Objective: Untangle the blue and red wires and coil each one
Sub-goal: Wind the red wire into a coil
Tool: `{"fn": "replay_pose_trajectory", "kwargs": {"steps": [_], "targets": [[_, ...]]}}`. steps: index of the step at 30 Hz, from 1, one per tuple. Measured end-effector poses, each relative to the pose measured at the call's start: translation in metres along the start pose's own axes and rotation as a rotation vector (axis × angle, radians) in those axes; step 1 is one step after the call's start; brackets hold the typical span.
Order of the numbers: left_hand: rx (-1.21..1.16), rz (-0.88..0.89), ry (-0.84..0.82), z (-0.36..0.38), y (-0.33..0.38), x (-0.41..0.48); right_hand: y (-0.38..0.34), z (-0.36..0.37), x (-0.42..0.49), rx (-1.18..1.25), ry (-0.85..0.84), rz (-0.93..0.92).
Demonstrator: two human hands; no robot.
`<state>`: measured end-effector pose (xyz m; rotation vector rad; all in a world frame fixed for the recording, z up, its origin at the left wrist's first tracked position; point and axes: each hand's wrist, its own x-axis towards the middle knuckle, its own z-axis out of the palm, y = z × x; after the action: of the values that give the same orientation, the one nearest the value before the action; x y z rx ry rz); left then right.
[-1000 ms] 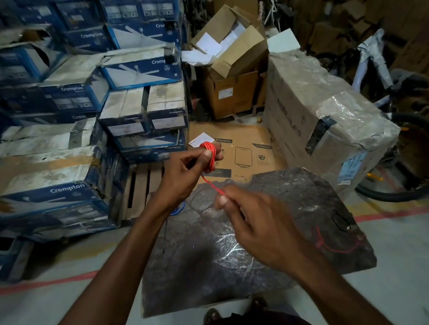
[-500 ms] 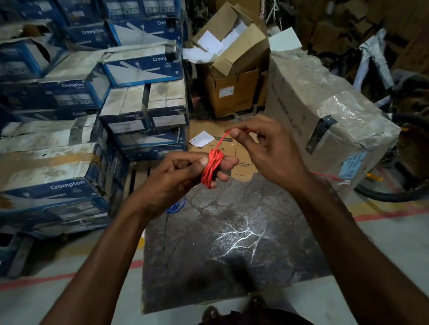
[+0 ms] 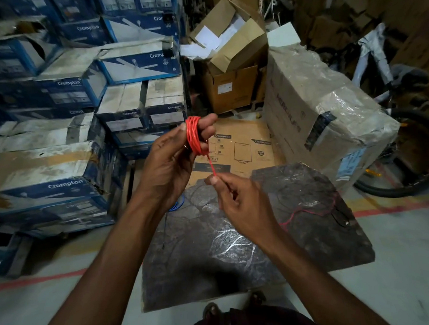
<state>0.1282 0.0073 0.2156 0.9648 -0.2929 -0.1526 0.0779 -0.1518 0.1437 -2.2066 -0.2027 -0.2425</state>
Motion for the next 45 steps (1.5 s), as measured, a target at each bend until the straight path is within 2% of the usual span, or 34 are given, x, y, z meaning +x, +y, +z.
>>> {"fn": "replay_pose_trajectory", "kwargs": {"steps": [2, 5, 8, 10, 16, 18, 21, 24, 28, 32, 38, 45], "targets": [[0.043, 0.028, 0.075, 0.002, -0.005, 0.001, -0.014, 0.0, -0.01, -0.049, -0.028, -0.006], [0.4, 0.149, 0.14, 0.001, -0.011, 0.0, -0.034, -0.003, -0.016, -0.126, -0.031, -0.025], [0.816, 0.3, 0.101, -0.004, -0.009, -0.004, -0.05, -0.013, -0.018, -0.2, -0.043, -0.06], [1.01, 0.372, 0.027, -0.006, -0.007, -0.008, -0.057, -0.025, -0.016, -0.212, -0.023, -0.095], [1.196, 0.287, -0.098, -0.023, 0.005, -0.018, -0.064, -0.059, 0.003, -0.156, 0.05, -0.238], [1.181, 0.179, -0.15, -0.029, 0.01, -0.021, -0.059, -0.072, 0.017, -0.163, 0.081, -0.304], [1.098, -0.034, -0.321, -0.032, 0.02, -0.028, -0.052, -0.084, 0.042, -0.134, 0.082, -0.38], [0.886, -0.123, -0.4, -0.029, 0.033, -0.033, -0.045, -0.081, 0.062, -0.085, 0.069, -0.423], [0.579, -0.152, -0.383, -0.025, 0.047, -0.036, -0.036, -0.059, 0.072, 0.07, 0.083, -0.401], [0.405, -0.086, -0.345, -0.028, 0.048, -0.032, -0.024, -0.026, 0.063, 0.209, 0.078, -0.307], [0.343, -0.032, -0.183, -0.021, 0.043, -0.025, 0.005, 0.003, 0.032, 0.222, -0.005, -0.125], [0.329, -0.024, -0.034, -0.009, 0.034, -0.014, 0.021, 0.021, -0.007, 0.155, -0.101, -0.025]]}}
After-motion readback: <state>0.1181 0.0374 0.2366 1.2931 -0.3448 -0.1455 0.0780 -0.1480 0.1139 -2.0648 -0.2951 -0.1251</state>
